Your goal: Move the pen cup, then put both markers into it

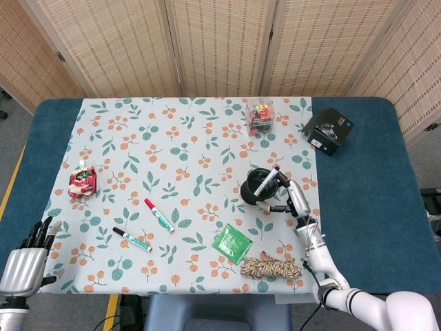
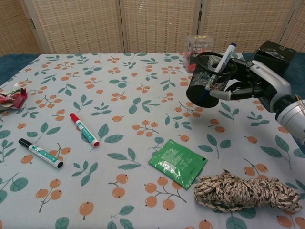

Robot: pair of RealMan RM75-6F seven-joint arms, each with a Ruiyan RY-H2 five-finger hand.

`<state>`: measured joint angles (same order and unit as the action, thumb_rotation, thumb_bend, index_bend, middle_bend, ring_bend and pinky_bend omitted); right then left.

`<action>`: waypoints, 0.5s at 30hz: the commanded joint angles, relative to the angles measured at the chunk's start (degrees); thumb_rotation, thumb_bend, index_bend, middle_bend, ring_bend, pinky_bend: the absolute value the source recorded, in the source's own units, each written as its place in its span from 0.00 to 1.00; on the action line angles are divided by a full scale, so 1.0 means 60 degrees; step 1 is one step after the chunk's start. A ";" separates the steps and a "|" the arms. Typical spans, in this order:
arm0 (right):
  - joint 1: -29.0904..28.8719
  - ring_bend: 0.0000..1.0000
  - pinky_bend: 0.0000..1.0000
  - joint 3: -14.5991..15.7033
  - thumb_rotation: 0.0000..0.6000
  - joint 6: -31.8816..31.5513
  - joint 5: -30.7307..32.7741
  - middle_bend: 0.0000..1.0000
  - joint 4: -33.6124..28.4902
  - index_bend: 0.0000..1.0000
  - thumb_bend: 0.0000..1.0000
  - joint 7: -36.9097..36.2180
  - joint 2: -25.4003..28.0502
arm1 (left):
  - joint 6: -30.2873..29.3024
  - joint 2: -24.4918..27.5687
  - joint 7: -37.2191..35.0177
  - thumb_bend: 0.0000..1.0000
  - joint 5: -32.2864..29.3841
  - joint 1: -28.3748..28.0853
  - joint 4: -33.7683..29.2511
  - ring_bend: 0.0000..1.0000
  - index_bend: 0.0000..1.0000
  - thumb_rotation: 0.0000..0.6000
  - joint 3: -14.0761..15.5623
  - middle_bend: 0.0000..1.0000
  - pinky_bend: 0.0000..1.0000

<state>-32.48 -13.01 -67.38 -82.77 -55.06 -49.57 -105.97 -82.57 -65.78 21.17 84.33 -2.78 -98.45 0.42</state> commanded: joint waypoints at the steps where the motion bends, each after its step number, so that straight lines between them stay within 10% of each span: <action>1: -0.0400 0.33 0.47 -0.0172 1.00 0.0390 0.0137 0.39 -0.0439 0.43 0.26 0.0589 -0.0142 | 0.0007 0.0007 -0.0030 0.11 -0.0040 -0.0006 -0.0013 0.02 0.00 1.00 0.0001 0.00 0.34; 15: -0.2138 0.33 0.47 -0.1030 1.00 0.1861 0.1000 0.37 0.0537 0.43 0.26 0.2249 -0.2022 | -0.0338 0.0352 -0.0706 0.11 0.0002 0.0183 -0.0101 0.02 0.00 1.00 0.0028 0.00 0.34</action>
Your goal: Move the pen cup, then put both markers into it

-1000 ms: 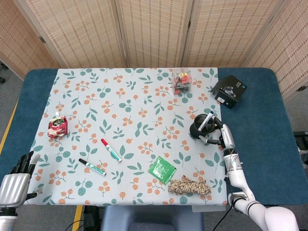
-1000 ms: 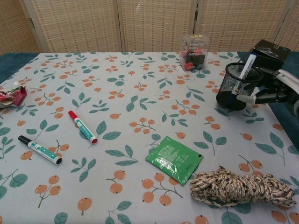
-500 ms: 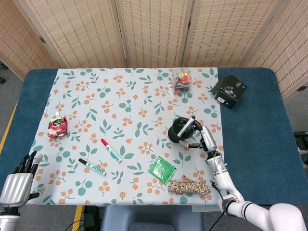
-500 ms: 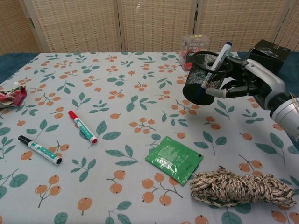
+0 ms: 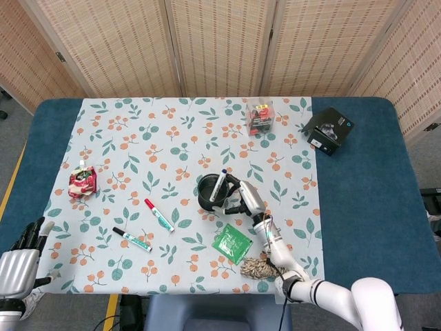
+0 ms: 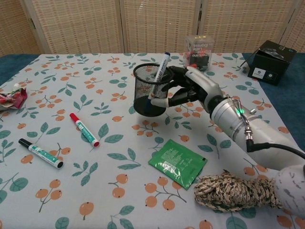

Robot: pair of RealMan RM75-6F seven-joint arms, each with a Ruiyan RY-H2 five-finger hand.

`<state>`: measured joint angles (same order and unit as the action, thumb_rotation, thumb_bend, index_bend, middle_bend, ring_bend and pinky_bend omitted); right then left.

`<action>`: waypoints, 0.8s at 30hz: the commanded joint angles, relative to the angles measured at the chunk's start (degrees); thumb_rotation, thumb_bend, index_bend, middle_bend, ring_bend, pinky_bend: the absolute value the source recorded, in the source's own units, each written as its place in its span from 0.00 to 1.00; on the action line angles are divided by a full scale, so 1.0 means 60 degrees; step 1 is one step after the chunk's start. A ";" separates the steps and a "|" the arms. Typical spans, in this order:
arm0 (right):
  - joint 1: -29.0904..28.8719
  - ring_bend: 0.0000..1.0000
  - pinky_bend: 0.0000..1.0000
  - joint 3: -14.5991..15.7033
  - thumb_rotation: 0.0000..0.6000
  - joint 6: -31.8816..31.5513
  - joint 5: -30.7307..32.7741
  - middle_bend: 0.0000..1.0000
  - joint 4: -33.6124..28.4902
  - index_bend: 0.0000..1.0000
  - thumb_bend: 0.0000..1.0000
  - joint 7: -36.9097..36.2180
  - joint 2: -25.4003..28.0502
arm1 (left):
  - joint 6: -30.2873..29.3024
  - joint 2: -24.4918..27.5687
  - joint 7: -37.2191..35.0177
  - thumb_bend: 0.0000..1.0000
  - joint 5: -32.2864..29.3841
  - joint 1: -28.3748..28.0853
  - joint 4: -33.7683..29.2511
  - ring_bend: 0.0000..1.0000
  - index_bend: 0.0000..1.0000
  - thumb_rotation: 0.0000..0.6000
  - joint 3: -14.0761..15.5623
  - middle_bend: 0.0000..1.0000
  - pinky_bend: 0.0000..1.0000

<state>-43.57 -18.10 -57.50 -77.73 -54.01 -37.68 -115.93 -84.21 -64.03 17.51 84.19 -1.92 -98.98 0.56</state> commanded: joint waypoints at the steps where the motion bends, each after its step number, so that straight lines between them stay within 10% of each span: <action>1: -0.0417 0.33 0.47 -0.0237 1.00 0.0291 0.0211 0.37 0.0531 0.43 0.26 0.0327 -0.0529 | -0.0093 0.0095 -0.0165 0.11 0.0041 0.0059 -0.0013 0.02 0.00 1.00 0.0014 0.00 0.34; 24: -0.2191 0.33 0.47 -0.0647 1.00 0.1305 0.0295 0.31 0.3354 0.43 0.21 -0.0105 -0.2230 | -0.0284 0.0433 -0.0790 0.11 0.0093 0.0201 -0.0071 0.02 0.00 1.00 0.0017 0.00 0.34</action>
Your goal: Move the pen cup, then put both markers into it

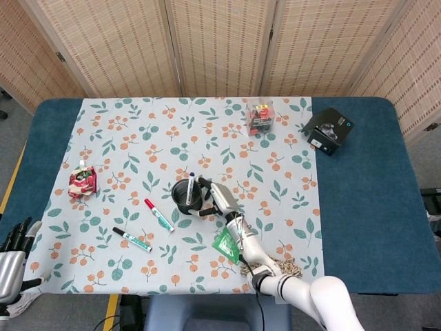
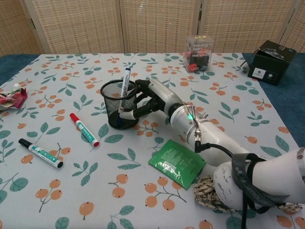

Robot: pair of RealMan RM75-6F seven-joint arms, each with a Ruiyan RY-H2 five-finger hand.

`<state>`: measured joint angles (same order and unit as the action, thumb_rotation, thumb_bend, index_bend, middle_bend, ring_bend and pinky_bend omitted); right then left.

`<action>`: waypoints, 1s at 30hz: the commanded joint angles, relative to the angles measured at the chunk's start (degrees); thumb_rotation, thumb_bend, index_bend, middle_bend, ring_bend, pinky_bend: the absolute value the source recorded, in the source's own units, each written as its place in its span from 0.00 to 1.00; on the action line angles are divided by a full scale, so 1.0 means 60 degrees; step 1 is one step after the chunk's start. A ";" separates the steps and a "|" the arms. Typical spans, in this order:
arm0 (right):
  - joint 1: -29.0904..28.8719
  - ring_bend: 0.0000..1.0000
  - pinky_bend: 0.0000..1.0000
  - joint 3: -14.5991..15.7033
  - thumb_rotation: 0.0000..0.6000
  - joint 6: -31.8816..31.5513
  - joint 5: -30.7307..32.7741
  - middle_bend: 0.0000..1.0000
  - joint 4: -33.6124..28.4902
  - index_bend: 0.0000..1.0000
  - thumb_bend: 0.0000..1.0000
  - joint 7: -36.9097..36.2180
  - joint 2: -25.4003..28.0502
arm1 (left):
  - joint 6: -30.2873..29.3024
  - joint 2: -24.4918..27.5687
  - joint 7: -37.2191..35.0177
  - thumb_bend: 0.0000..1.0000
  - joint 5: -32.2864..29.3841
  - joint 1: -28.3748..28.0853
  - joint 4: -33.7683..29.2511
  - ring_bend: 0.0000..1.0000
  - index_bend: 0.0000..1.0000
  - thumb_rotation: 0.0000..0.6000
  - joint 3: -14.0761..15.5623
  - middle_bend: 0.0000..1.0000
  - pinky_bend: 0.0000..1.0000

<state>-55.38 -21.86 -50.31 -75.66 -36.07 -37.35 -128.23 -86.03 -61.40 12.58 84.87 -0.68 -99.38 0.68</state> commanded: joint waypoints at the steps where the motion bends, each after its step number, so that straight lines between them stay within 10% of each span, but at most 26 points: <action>1: -0.0291 0.33 0.47 0.0007 1.00 0.0079 -0.0094 0.30 0.0546 0.43 0.21 -0.0197 -0.0274 | 0.0023 -0.0006 0.0036 0.11 -0.0035 -0.0006 -0.0007 0.02 0.00 1.00 -0.0009 0.00 0.34; 3: -0.0359 0.32 0.46 0.0115 1.00 0.0079 -0.0170 0.28 0.0663 0.42 0.19 -0.0298 -0.0295 | 0.0016 0.0003 0.0011 0.11 -0.0043 -0.0001 -0.0005 0.02 0.00 1.00 -0.0016 0.00 0.34; 8: -0.0419 0.11 0.17 0.0385 1.00 0.0019 -0.0442 0.05 0.0816 0.02 0.08 -0.0613 -0.0178 | 0.0016 0.0010 0.0019 0.11 -0.0073 0.0008 0.0028 0.02 0.00 1.00 -0.0027 0.00 0.34; 15: 0.0020 0.00 0.00 0.0665 1.00 -0.0567 -0.0642 0.00 -0.0013 0.00 0.00 0.0003 0.0584 | 0.0054 -0.0045 0.0138 0.11 -0.0123 -0.0009 0.0026 0.02 0.00 1.00 -0.0046 0.00 0.34; 30: 0.4400 0.00 0.00 0.3255 1.00 -0.3935 -0.1468 0.00 -0.8866 0.00 0.05 0.5206 0.8264 | 0.0162 -0.0412 0.1072 0.11 -0.0240 -0.0104 0.0021 0.02 0.00 1.00 -0.0079 0.00 0.34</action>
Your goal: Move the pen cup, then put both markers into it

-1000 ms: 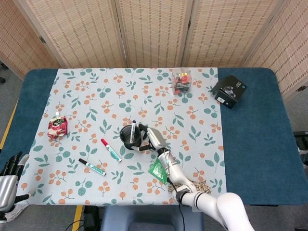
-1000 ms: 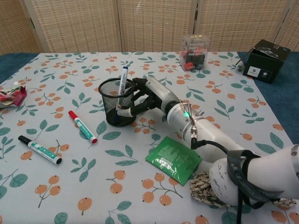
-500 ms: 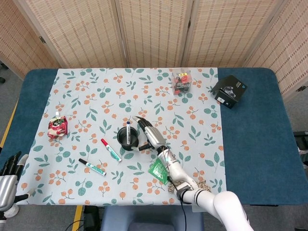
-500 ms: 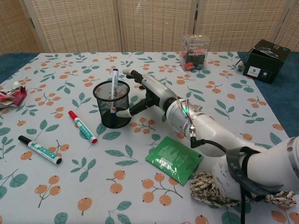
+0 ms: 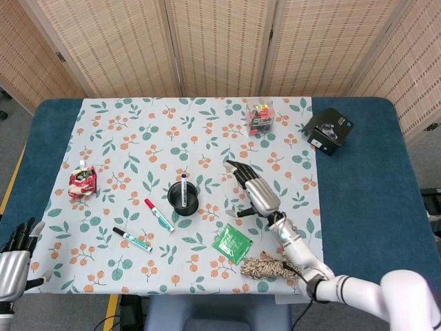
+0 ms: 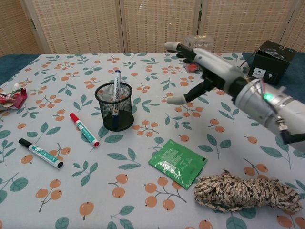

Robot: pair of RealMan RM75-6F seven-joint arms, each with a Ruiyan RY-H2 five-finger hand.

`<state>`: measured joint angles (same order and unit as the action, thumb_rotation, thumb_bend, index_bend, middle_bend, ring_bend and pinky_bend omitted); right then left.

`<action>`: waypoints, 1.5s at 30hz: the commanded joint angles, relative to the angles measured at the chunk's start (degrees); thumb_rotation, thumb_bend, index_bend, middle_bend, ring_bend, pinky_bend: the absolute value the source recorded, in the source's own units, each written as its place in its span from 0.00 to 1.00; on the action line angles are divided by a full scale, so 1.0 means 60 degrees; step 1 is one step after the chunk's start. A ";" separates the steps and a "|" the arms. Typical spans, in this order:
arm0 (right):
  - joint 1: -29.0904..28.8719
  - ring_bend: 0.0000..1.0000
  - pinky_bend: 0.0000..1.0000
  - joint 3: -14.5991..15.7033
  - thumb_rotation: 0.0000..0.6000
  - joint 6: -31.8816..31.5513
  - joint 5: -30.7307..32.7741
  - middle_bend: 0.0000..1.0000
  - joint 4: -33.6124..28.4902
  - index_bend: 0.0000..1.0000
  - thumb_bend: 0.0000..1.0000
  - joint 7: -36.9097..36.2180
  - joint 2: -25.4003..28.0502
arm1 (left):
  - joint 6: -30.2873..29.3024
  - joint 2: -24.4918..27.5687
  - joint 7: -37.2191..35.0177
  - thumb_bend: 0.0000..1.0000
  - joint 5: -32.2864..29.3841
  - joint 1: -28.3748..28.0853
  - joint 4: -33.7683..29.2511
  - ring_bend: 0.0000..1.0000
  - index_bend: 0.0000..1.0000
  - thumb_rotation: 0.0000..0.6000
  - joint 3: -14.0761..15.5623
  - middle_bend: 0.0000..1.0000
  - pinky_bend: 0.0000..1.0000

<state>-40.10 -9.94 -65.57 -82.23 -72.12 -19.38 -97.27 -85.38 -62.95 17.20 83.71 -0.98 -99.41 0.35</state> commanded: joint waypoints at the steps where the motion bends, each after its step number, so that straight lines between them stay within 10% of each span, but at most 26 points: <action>1: 0.2085 0.00 0.00 0.1432 1.00 -0.1568 -0.0396 0.00 -0.3091 0.00 0.05 0.2474 0.3483 | 0.0120 -0.0200 0.0382 0.11 -0.0070 -0.0085 0.0030 0.02 0.00 1.00 -0.0018 0.00 0.34; 10: 0.4088 0.00 0.00 0.2614 1.00 -0.3221 -0.0796 0.00 -0.3298 0.00 0.09 0.3543 0.5170 | 0.0579 -0.0545 0.0845 0.11 0.0179 -0.0409 0.0282 0.02 0.00 1.00 0.0105 0.00 0.34; 22: 0.5200 0.00 0.00 0.2593 1.00 -0.4396 -0.1420 0.00 -0.2700 0.00 0.11 0.2880 0.5210 | 0.0712 -0.0718 0.0755 0.11 0.0806 -0.0747 0.0584 0.02 0.00 1.00 0.0143 0.01 0.34; 27: 0.5427 0.00 0.00 0.2416 1.00 -0.4664 -0.1531 0.00 -0.2657 0.00 0.11 0.2590 0.5281 | 0.0981 -0.0655 0.0579 0.11 0.1353 -0.1264 0.0636 0.29 0.00 1.00 -0.0002 0.42 0.36; 32: 0.5459 0.00 0.00 0.2306 1.00 -0.4518 -0.1612 0.00 -0.2602 0.00 0.11 0.2414 0.5325 | 0.1201 -0.0695 0.0070 0.11 0.2211 -0.1959 0.0808 0.81 0.10 1.00 -0.0166 0.89 0.80; 39: 0.5490 0.00 0.00 0.2225 1.00 -0.4343 -0.1773 0.00 -0.2584 0.00 0.11 0.2233 0.5363 | 0.2394 -0.0198 -0.1333 0.11 0.2591 -0.3038 0.0437 0.94 0.36 1.00 -0.0156 1.00 0.93; 45: 0.5477 0.00 0.00 0.2127 1.00 -0.4107 -0.1793 0.00 -0.2579 0.00 0.11 0.2450 0.5295 | 0.3368 -0.0359 -0.0067 0.11 0.2239 -0.3621 0.0340 0.95 0.42 1.00 -0.0331 1.00 0.94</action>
<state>-7.21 2.90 -90.36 -92.94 -87.58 -4.80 -65.43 -68.39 -64.73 13.60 98.16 -20.63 -96.70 -1.12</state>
